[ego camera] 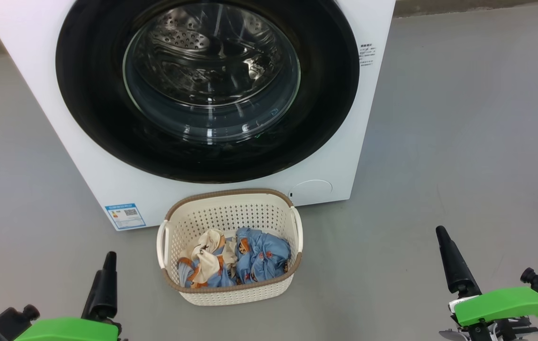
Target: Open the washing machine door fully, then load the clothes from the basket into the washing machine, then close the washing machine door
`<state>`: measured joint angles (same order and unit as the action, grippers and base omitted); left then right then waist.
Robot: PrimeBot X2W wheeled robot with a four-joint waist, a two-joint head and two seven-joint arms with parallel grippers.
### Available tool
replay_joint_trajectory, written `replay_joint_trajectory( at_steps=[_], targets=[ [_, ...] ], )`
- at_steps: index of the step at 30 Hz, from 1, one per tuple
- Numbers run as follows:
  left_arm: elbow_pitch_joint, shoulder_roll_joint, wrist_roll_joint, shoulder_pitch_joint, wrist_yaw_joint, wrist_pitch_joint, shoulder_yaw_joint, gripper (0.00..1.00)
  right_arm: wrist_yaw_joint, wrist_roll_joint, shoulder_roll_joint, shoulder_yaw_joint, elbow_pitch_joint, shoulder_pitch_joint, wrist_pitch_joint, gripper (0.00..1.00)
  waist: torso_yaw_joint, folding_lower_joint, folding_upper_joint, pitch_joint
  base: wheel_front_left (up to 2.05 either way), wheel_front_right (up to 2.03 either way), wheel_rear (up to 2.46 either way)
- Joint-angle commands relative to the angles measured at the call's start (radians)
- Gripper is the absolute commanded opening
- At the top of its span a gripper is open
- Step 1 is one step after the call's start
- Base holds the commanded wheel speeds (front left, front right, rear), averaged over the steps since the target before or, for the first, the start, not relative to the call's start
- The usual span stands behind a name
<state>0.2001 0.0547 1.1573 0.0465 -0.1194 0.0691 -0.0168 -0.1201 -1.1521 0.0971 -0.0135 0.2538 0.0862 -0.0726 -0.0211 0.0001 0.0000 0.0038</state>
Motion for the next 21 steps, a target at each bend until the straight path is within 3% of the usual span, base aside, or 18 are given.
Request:
replay_joint_trajectory(
  at_steps=[1,21],
  targets=[
    [-0.034,0.026,-0.029,0.052,-0.007,0.011,0.015,1.00,-0.005,0.029,0.013,-0.016,-0.033,0.056,-0.011,1.00,0.000,0.0000,0.0000,0.000,0.00,0.00,0.00],
    [-0.048,0.062,-0.331,0.056,-0.008,0.074,-0.013,1.00,-0.007,0.305,0.030,-0.044,-0.041,0.068,-0.072,1.00,-0.009,-0.0001,0.0000,-0.008,0.00,0.00,0.00]
  ],
)
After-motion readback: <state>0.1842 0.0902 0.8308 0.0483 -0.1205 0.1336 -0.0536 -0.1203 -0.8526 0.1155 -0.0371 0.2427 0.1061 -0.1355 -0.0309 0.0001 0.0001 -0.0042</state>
